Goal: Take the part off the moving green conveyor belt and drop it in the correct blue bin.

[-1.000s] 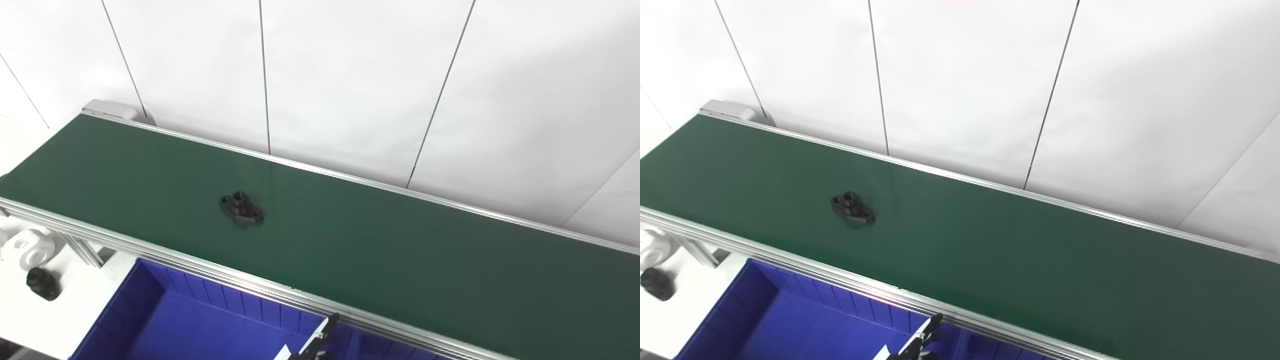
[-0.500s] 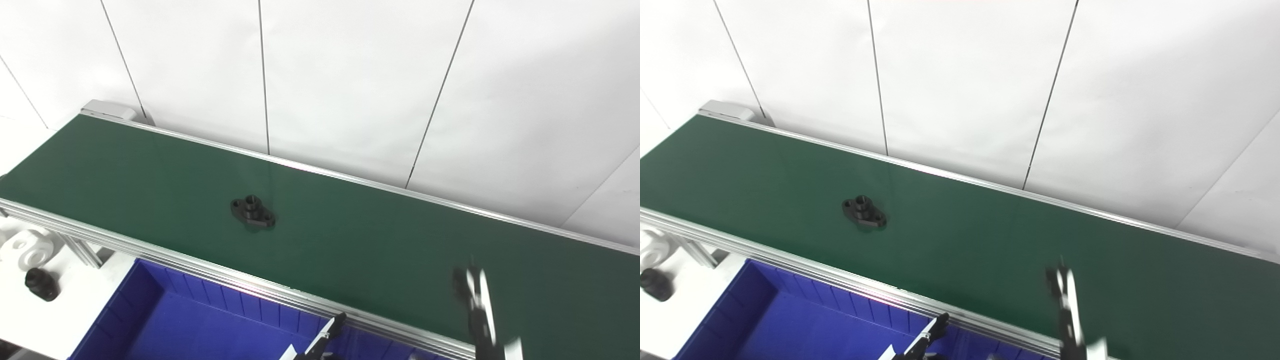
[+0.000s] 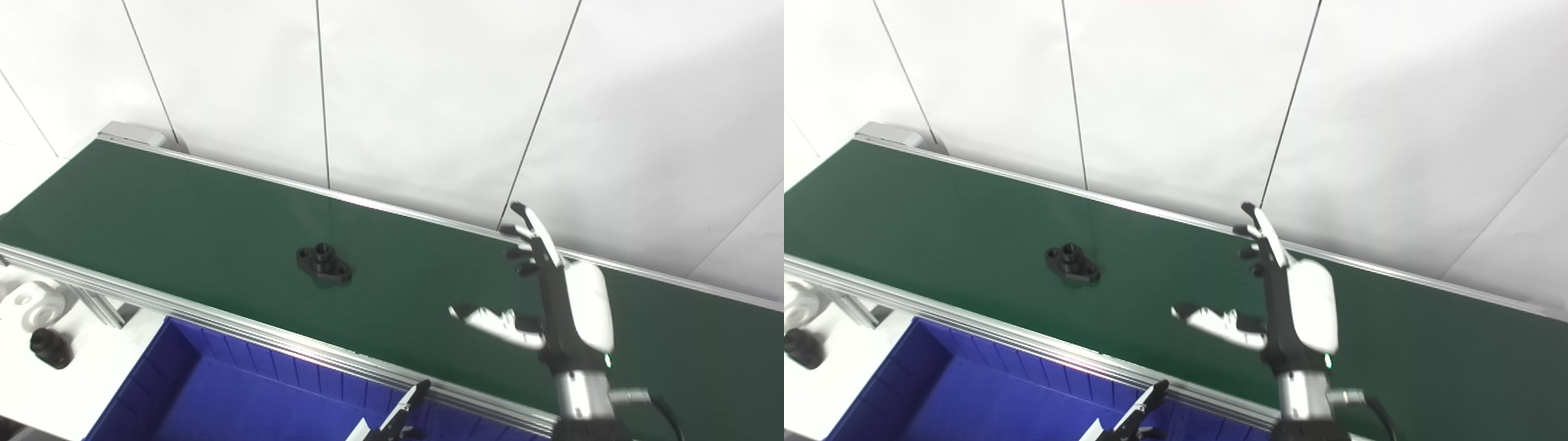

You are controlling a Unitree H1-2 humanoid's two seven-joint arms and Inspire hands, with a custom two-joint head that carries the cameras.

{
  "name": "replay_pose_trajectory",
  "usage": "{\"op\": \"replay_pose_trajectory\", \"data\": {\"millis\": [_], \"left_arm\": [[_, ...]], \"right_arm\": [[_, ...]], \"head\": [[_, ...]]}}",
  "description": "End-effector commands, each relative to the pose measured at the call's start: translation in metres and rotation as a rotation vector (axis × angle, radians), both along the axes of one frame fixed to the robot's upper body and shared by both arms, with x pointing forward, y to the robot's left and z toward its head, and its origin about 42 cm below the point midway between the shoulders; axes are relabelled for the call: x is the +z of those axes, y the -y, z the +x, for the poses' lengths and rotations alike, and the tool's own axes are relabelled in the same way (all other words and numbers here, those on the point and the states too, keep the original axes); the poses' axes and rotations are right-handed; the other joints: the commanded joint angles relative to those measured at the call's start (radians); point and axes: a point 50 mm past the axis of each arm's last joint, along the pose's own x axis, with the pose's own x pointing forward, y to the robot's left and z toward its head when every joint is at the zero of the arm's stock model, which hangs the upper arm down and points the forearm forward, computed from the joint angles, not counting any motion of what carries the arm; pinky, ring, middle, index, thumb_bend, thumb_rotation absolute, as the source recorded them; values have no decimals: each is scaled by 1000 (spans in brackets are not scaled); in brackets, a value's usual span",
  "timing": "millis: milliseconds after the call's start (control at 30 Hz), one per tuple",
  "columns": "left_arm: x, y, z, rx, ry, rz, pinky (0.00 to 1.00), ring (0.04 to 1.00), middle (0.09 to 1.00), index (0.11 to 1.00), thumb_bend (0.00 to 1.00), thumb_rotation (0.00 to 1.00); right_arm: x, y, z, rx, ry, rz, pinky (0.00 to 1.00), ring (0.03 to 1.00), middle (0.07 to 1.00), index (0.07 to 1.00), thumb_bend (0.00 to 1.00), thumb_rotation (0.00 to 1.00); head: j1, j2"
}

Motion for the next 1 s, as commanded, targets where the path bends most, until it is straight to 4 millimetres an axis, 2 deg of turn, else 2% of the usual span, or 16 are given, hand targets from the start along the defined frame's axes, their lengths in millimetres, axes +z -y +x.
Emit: {"op": "replay_pose_trajectory", "data": {"millis": [0, 67, 267, 400, 467, 667, 867, 967], "left_arm": [[10, 6, 4, -12, 51, -30, 811, 998, 1000, 1000, 933, 798], [10, 6, 4, -13, 53, -36, 793, 994, 1000, 1000, 920, 784], [8, 8, 3, -27, 48, -26, 805, 993, 1000, 1000, 935, 789], [11, 14, 1, -27, 57, -28, 826, 990, 1000, 1000, 933, 785], [13, 17, 0, -33, 66, -24, 816, 995, 1000, 1000, 922, 793], [20, 28, -5, -45, 55, -44, 811, 1000, 1000, 1000, 916, 793], [27, 38, -9, -45, 48, -67, 812, 1000, 1000, 1000, 930, 789], [31, 40, -9, -43, 31, -89, 820, 1000, 1000, 1000, 953, 782]], "right_arm": [[12, -12, 17, 12, 17, -40, 611, 740, 831, 925, 965, 765], [12, -21, 33, 17, 3, -86, 631, 771, 850, 928, 980, 770], [5, -45, 69, 18, 3, -249, 593, 722, 815, 921, 1000, 747], [-1, -59, 86, 26, 13, -387, 582, 708, 799, 920, 1000, 730], [-3, -64, 90, 25, 32, -453, 572, 696, 806, 907, 1000, 708], [-15, -89, 105, 47, 32, -638, 534, 676, 831, 898, 1000, 737], [-30, -104, 114, 63, 0, -709, 490, 634, 825, 866, 1000, 719], [-36, -109, 118, 72, -18, -729, 484, 656, 818, 862, 1000, 723]], "head": [[0, 0], [2, 3], [3, 8], [16, 19], [28, 24], [64, 32], [80, 46], [81, 48]]}}
